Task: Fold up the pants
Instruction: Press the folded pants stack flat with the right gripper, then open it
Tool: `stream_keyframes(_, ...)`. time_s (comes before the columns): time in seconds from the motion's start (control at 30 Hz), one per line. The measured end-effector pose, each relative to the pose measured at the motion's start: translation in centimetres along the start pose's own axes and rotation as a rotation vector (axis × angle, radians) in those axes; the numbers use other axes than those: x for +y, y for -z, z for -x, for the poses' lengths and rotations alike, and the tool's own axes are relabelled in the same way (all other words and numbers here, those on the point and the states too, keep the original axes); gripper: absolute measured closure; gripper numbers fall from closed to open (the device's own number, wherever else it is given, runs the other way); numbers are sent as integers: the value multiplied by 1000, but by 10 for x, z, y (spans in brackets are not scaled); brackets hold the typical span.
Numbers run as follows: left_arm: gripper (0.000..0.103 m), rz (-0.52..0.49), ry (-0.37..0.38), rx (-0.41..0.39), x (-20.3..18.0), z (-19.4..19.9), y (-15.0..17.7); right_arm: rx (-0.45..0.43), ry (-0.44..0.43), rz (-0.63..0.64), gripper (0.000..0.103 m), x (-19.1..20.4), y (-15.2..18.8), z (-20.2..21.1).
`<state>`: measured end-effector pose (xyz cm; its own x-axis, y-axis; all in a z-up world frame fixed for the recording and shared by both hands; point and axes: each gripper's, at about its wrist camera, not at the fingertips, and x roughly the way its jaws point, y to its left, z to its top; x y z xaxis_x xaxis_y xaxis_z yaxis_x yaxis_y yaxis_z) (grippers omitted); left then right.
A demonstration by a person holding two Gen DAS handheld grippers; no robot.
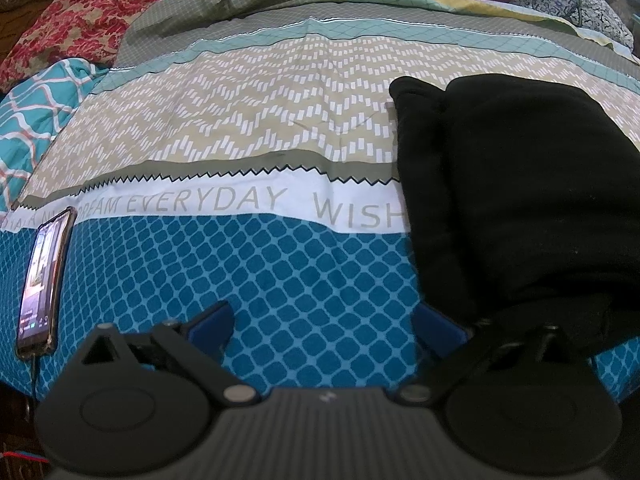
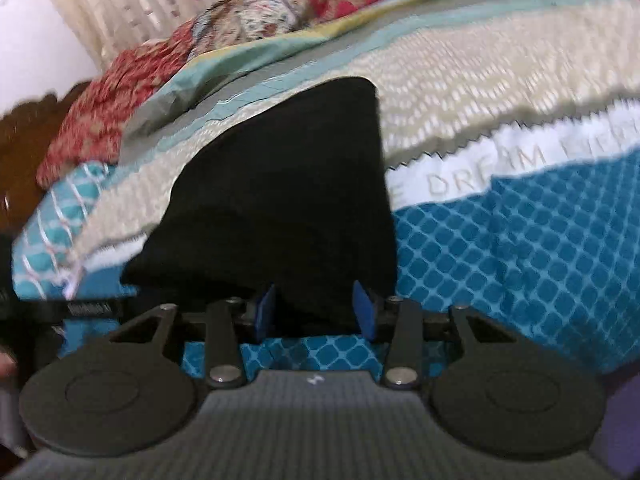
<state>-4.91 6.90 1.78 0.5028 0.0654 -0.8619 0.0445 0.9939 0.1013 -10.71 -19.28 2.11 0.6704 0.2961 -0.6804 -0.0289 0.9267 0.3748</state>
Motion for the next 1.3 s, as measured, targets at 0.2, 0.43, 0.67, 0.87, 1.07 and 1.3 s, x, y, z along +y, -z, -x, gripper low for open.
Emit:
stream_keyframes(0.2,1,9,0,0,1,0,0,-8,30,82,55,7,3,1)
stream_keyframes(0.43,2,73,46,-2,10,10,1,-34,29,24,48,8,-4,20)
stream_keyframes(0.67,2,120,141,-34,17,33,10,-50,9,18,42,20,2,35)
stream_keyframes(0.87,1,110,222,-60,8,51,10,-52,-3,38,42,29,4,36)
stream_keyframes(1.07,0,149,285,-58,13,55,0,-81,-17,3,35,24,6,44)
stream_keyframes(1.3,0,236,419,32,29,29,-27,-154,-79,-74,18,2,-4,49)
